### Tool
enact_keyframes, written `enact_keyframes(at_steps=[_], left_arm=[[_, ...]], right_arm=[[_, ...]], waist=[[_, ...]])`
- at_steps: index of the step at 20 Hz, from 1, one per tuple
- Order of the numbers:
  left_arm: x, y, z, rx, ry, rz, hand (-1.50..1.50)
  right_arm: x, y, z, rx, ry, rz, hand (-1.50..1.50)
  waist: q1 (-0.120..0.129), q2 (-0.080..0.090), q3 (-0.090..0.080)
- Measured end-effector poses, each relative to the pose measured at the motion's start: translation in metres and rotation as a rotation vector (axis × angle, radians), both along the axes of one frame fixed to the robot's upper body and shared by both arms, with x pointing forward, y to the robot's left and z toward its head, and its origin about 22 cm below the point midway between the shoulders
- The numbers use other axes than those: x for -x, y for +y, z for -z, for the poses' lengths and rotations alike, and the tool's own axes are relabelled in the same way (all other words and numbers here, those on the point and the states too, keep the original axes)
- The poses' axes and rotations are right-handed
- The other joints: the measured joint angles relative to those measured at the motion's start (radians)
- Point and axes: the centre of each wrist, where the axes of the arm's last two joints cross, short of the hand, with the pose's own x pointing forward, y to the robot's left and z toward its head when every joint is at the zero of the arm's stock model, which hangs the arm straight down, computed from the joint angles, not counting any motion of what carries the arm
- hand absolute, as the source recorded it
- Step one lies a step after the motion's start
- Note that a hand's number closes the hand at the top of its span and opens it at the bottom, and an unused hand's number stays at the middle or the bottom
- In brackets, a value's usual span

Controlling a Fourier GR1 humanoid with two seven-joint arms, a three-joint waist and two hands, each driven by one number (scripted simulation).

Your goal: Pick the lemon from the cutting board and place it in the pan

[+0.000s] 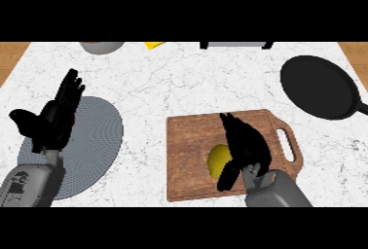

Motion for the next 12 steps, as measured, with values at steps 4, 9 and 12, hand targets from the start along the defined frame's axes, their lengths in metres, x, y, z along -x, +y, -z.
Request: enact_keyframes(at_steps=[4, 9, 12], left_arm=[[-0.005, 0.002, -0.003, -0.003, 0.005, -0.001, 0.00], [0.002, -0.002, -0.006, -0.006, 0.006, 0.000, 0.00], [0.003, 0.000, -0.003, -0.002, 0.005, -0.001, 0.00]], right_arm=[[-0.004, 0.004, 0.013, 0.016, 0.046, -0.004, -1.50], [-0.001, 0.006, 0.027, 0.009, 0.091, -0.037, 1.50], [-0.005, 0.004, 0.029, 0.018, 0.075, -0.092, 1.50]], waist=[[0.000, 0.000, 0.000], [0.000, 0.000, 0.000], [0.000, -0.001, 0.000]])
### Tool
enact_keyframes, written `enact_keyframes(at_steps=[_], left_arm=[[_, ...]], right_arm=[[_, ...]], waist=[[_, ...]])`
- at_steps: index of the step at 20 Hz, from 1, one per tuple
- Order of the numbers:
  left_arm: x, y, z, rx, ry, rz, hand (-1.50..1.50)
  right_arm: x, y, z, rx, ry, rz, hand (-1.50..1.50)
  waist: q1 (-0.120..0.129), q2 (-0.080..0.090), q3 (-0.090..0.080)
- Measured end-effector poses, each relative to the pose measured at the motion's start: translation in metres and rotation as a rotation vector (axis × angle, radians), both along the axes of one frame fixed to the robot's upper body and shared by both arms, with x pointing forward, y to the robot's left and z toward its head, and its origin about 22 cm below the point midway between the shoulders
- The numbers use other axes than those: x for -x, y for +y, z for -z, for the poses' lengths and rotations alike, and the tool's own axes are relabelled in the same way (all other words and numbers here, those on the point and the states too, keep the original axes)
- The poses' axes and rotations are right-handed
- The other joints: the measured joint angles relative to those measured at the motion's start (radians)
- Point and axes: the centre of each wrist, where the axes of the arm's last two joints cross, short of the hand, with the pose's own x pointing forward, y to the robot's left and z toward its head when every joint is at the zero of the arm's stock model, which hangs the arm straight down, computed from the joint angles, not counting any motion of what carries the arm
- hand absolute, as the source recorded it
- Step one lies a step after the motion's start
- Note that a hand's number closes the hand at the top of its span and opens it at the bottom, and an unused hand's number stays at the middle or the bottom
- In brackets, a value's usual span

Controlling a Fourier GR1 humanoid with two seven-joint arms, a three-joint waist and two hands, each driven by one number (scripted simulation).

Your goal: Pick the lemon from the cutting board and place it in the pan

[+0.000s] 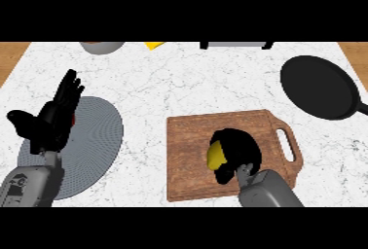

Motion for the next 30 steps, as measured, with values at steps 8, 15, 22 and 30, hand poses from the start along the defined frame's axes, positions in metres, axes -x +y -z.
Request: enact_keyframes(at_steps=[8, 15, 22, 30], left_arm=[[-0.008, 0.000, -0.001, -0.002, -0.002, 0.001, 0.00], [-0.005, -0.007, 0.007, -0.003, -0.012, 0.015, 0.00], [-0.003, -0.002, 0.002, 0.000, -0.005, 0.004, 0.00], [0.000, -0.005, -0.002, 0.002, -0.002, 0.004, 0.00]], right_arm=[[0.002, 0.008, 0.004, 0.013, -0.022, -0.036, 1.50], [-0.044, 0.035, 0.008, 0.029, -0.082, 0.026, 1.50], [-0.056, 0.043, -0.025, 0.075, -0.434, 0.118, 1.50], [-0.061, 0.024, -0.077, 0.023, -0.734, 0.262, 1.50]], waist=[[-0.002, 0.001, 0.000], [0.012, 0.003, 0.000], [0.006, 0.000, 0.000], [-0.003, -0.002, 0.000]])
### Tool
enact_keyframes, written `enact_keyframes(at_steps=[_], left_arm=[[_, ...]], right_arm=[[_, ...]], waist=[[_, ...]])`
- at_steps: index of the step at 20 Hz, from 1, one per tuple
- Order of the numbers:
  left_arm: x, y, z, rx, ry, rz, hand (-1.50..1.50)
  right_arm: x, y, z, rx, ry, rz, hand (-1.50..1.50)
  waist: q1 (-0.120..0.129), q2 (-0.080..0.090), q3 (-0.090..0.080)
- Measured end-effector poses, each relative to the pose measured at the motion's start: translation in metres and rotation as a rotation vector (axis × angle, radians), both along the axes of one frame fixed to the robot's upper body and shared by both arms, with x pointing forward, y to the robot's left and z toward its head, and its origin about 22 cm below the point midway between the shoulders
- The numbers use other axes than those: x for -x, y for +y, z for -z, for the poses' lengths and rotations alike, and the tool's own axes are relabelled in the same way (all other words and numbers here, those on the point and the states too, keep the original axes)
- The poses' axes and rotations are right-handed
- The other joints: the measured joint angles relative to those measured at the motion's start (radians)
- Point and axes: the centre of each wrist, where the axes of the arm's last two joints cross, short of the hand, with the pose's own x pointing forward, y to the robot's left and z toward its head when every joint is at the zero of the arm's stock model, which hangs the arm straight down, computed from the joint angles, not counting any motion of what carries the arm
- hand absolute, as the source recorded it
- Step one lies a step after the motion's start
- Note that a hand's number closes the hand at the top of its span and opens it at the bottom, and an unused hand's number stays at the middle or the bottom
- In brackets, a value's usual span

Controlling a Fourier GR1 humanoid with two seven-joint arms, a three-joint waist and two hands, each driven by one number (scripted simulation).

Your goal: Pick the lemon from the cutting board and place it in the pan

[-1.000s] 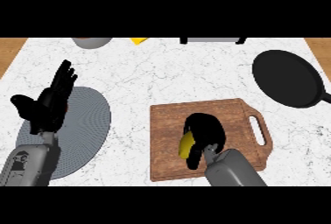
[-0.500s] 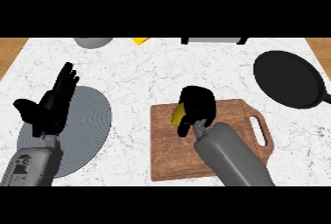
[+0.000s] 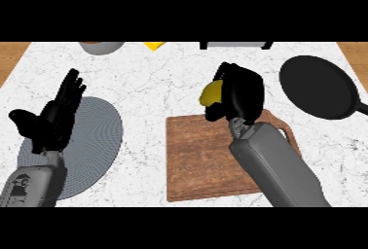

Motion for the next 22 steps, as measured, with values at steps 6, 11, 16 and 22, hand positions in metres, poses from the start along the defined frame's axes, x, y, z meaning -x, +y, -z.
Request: enact_keyframes(at_steps=[6, 11, 16, 22], left_arm=[[-0.003, -0.001, 0.007, -0.005, -0.003, -0.001, 0.00], [0.000, -0.002, 0.004, -0.007, -0.006, 0.003, 0.00], [-0.004, 0.000, 0.006, -0.005, -0.005, 0.003, 0.00], [-0.005, -0.003, 0.000, -0.004, -0.011, 0.019, 0.00]], right_arm=[[-0.016, -0.045, -0.025, -0.156, -0.134, 0.082, 1.50], [-0.035, -0.111, -0.036, -0.272, -0.206, 0.148, 1.50], [-0.049, -0.181, -0.020, -0.236, -0.230, 0.222, 1.50], [-0.059, -0.261, 0.005, -0.111, -0.235, 0.309, 1.50]], waist=[[-0.001, 0.003, 0.000], [0.004, 0.004, 0.001], [0.007, 0.007, 0.001], [0.024, 0.014, 0.002]])
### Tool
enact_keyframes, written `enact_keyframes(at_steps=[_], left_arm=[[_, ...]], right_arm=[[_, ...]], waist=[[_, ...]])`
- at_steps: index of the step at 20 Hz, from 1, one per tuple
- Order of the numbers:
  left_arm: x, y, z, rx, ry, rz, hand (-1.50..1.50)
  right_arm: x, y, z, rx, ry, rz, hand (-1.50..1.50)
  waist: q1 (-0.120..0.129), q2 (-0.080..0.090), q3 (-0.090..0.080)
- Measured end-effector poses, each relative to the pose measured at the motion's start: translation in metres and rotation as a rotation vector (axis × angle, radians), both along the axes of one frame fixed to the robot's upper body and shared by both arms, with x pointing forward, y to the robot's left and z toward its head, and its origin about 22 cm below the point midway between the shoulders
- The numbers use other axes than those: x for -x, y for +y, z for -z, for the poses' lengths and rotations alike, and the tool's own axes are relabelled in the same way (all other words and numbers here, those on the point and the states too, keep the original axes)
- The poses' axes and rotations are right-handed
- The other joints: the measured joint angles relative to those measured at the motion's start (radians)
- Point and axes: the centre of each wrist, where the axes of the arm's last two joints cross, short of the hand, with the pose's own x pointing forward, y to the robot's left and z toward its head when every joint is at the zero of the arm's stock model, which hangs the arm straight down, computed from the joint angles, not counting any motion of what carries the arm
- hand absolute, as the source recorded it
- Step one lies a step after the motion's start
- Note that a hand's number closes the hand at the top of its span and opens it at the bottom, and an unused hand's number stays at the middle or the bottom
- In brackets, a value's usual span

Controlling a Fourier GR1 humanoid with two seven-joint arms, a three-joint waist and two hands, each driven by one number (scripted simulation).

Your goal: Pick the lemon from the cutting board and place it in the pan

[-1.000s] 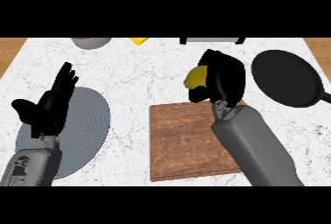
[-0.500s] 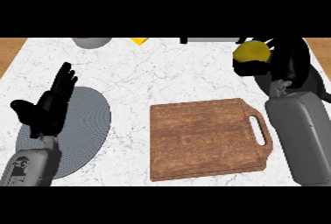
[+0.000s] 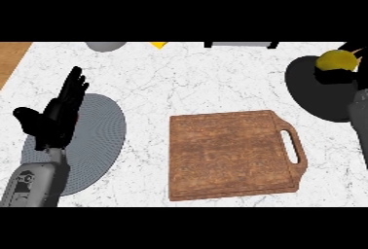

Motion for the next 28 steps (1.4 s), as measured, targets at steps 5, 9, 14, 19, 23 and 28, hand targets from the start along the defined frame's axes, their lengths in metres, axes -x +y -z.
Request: enact_keyframes(at_steps=[5, 9, 14, 19, 23, 28], left_arm=[[-0.004, -0.005, -0.004, 0.004, -0.015, 0.016, 0.00], [-0.006, -0.001, -0.003, 0.003, -0.024, 0.032, 0.00], [-0.009, -0.007, -0.005, 0.009, -0.030, 0.049, 0.00], [-0.011, -0.011, -0.006, 0.016, -0.032, 0.052, 0.00], [-0.012, -0.012, -0.010, 0.011, -0.033, 0.051, 0.00], [-0.008, -0.010, -0.004, 0.007, -0.029, 0.042, 0.00]], right_arm=[[0.000, -0.048, 0.021, 0.045, 0.016, 0.071, 1.50], [0.004, -0.070, 0.035, 0.036, 0.013, 0.106, 1.50], [0.011, -0.086, 0.047, -0.060, 0.033, 0.105, -1.50], [0.016, -0.090, 0.061, -0.279, 0.121, 0.034, -1.50], [0.024, -0.100, 0.068, -0.346, 0.130, -0.021, -1.50], [0.030, -0.102, 0.077, -0.387, -0.009, -0.057, -1.50]], waist=[[0.020, 0.009, 0.001], [0.035, 0.016, 0.003], [0.046, 0.022, 0.005], [0.051, 0.025, 0.007], [0.052, 0.025, 0.007], [0.044, 0.021, 0.007]])
